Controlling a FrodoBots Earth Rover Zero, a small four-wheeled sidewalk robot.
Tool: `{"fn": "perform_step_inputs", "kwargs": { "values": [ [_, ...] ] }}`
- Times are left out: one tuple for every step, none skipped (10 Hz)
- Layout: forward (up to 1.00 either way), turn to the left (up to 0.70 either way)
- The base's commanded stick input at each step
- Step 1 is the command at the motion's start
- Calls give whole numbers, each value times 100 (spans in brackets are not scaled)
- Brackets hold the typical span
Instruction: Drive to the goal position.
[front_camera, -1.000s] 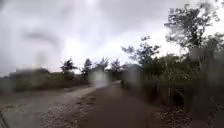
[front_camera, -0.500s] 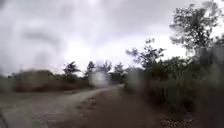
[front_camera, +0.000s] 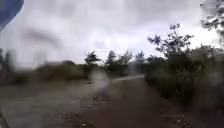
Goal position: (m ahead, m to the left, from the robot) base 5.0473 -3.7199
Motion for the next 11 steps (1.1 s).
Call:
{"fn": "perform_step_inputs", "kwargs": {
  "values": [
    [34,9],
    [34,0],
    [34,0],
    [40,0],
    [44,0],
    [45,0],
    [45,0],
    [45,0],
    [45,0],
    [45,0],
    [45,0]
  ]
}}
